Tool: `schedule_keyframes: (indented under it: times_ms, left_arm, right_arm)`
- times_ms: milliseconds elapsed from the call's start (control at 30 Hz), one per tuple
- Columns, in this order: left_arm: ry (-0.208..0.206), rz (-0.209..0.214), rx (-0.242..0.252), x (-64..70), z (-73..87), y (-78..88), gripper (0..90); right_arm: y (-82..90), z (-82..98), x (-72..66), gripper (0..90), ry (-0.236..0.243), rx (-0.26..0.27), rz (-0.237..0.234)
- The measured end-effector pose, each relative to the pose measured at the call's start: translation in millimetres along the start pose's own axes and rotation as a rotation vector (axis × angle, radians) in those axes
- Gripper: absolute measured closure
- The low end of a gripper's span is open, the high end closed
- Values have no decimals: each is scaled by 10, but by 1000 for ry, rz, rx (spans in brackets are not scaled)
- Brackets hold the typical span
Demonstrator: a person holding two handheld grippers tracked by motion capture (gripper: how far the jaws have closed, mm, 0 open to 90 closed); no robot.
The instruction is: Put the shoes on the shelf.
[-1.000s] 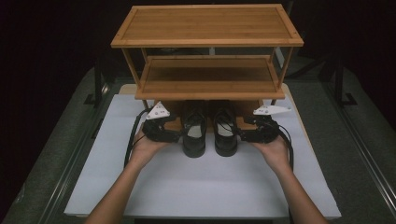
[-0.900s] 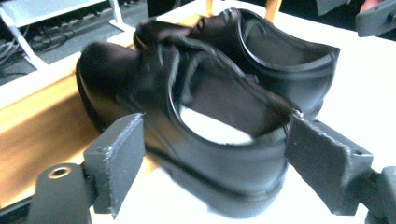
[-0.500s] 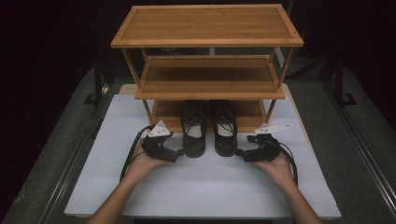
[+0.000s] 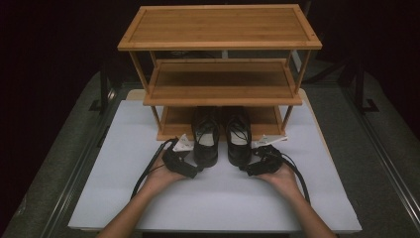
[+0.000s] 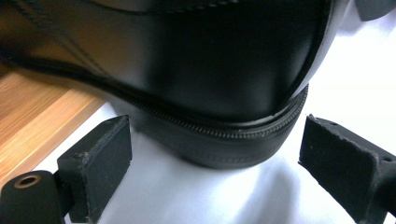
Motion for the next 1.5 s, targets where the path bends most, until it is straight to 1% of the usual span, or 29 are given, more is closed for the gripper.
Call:
schedule_keyframes:
  times_ms: [67, 100, 167, 200, 333, 433, 533, 567, 600, 633, 700, 867, 967, 1000, 1033, 1133, 1200, 1233, 1367, 1467, 1500]
  left_arm:
    - [-5, -1, -1, 13, -3, -26, 89]
    - [-8, -9, 0, 16, -5, -41, 89]
    - [-1, -5, 6, 19, -9, -47, 90]
    - [-3, -4, 4, 18, -9, -54, 94]
    - [0, -10, 7, 22, -18, -75, 95]
    - [-3, -17, 13, 20, -25, -89, 94]
    - [-4, -20, 12, 22, -28, -92, 94]
    - [-2, -24, 11, 29, -32, -95, 94]
    - [-1, -24, 13, 29, -32, -95, 94]
    - [0, -23, 14, 28, -32, -96, 95]
    - [0, -25, 15, 28, -37, -91, 96]
    - [18, -17, 25, 23, -66, -77, 95]
    - [34, -9, 46, 17, -110, -47, 94]
    - [34, -9, 46, 17, -110, -47, 94]
    - [48, -2, 55, 13, -143, -33, 94]
    - [48, 0, 59, 8, -171, -16, 94]
    - [49, 4, 68, 1, -215, 4, 94]
    - [56, 5, 74, -2, -234, 5, 94]
    - [76, 10, 86, -45, -292, 1, 89]
    - [75, 7, 80, -79, -316, -17, 85]
    - [78, 5, 80, -115, -343, -34, 85]
  right_arm:
    - [-8, -5, -5, 132, 4, 0, 0]
    - [-21, -19, -23, 133, 0, 6, -6]
    - [-29, -28, -38, 133, 1, 9, -8]
    - [-52, -51, -62, 134, 8, 16, -2]
    - [-100, -73, -108, 146, 11, 20, -2]
    - [-124, -71, -131, 145, 19, 17, 28]
    - [-126, -72, -132, 148, 10, 23, 36]
    - [-131, -69, -137, 185, 2, 28, 58]
    - [-130, -69, -140, 188, 4, 33, 70]
    - [-128, -70, -141, 191, -2, 34, 70]
    - [-123, -73, -141, 195, 2, 33, 77]
    - [-110, -97, -142, 198, 2, 33, 73]
    - [-89, -125, -137, 198, -5, 38, 67]
    - [-89, -125, -137, 198, -5, 38, 67]
    - [-66, -153, -130, 198, -12, 49, 61]
    - [-48, -174, -124, 197, -15, 52, 56]
    - [-27, -202, -104, 198, -21, 55, 43]
    - [-21, -211, -97, 198, -26, 52, 39]
    - [-9, -269, -55, 198, -35, 62, 31]
    - [-17, -299, -34, 197, -36, 65, 31]
    - [-37, -326, 1, 197, -39, 59, 29]
Point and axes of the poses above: each handheld gripper's, and its own axes: y roughly backward along the jaws, z roughly out of its underside, x roughly to its right, the point moved 8 cm from there along -y, roughly forward along the jaws, and after that the axes turned 4 degrees about y, right-handed, at the moved point
